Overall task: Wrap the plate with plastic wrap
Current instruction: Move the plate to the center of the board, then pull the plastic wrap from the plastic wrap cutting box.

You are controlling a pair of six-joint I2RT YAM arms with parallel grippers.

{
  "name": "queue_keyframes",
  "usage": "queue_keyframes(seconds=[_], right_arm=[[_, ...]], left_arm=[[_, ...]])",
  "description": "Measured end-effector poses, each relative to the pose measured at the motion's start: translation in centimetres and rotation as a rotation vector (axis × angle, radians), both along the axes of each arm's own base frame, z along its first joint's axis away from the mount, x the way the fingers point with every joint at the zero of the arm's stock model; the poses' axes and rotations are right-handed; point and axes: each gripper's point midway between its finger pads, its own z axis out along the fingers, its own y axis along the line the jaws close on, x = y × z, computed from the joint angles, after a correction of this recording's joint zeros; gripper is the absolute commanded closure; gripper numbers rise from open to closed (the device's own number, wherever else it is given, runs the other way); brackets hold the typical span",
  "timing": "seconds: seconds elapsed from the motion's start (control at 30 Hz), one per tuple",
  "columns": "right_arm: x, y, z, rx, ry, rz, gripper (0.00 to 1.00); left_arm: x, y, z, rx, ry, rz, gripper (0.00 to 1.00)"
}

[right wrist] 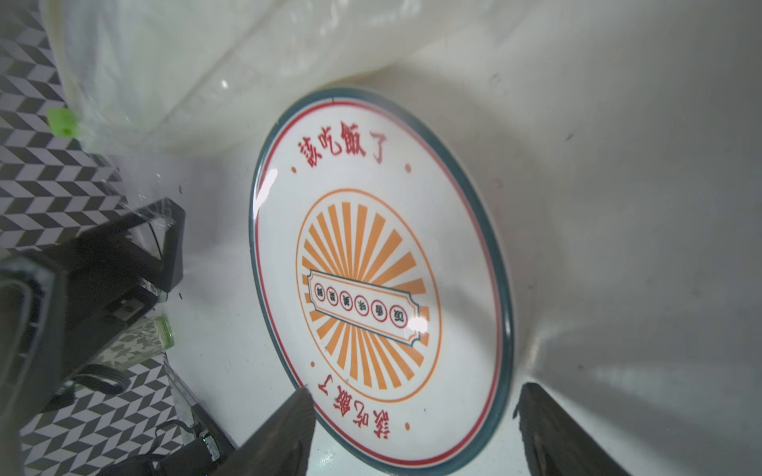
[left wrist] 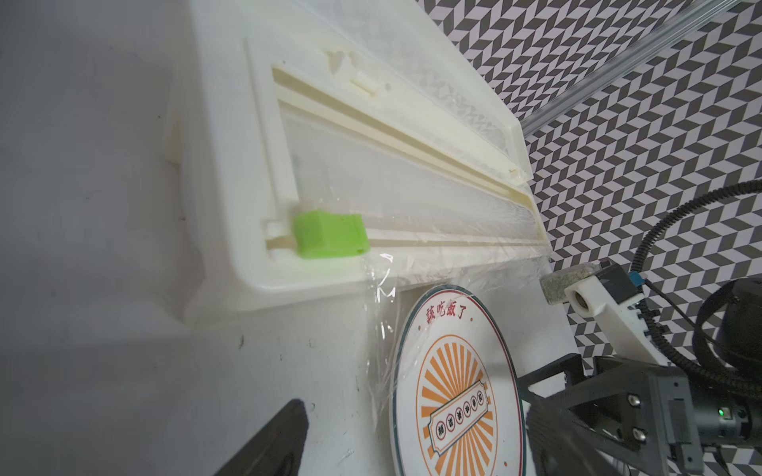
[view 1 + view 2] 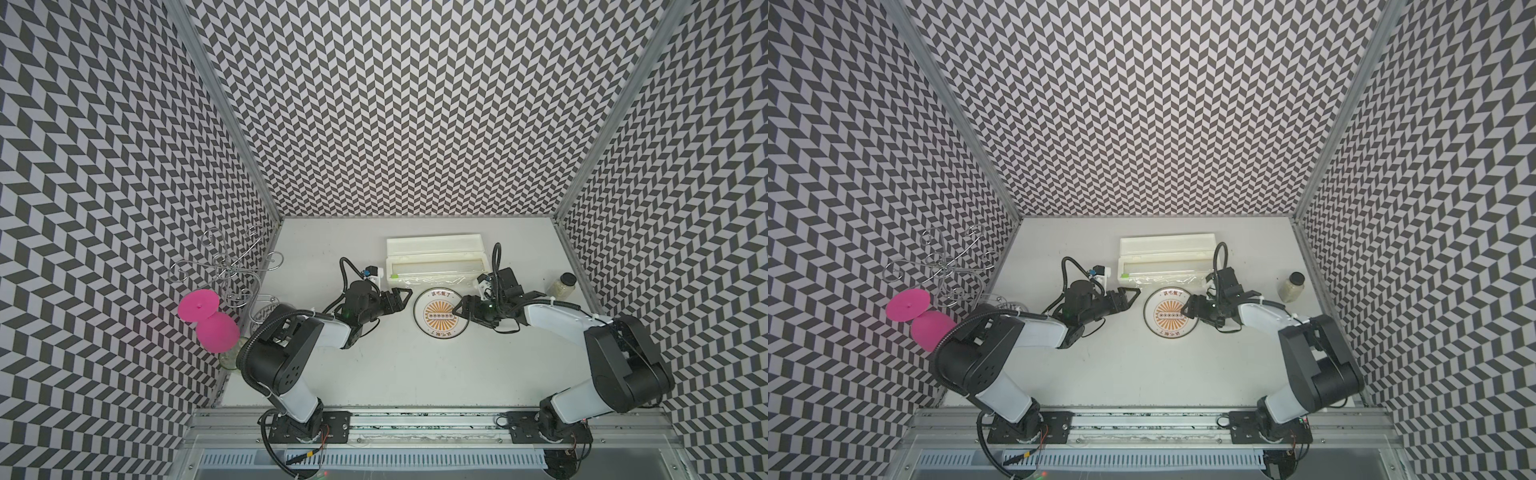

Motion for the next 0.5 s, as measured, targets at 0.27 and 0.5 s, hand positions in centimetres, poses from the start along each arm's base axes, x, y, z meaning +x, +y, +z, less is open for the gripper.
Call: queue_keyframes(seconds=[0.27,0.5], right_arm=[[3.3,-4.2,3.6,0.125,-0.19,-0.167,0.25],[5.9,-3.4,3.0,0.225,-0.237,-0.158,0.21]], left_arm=[[1.0,-1.6,0.2,-0.028,-0.063,-0.018,0.25],[1.6,-2.0,-0.6,-0.047,-0.07,-0.018,0.34]])
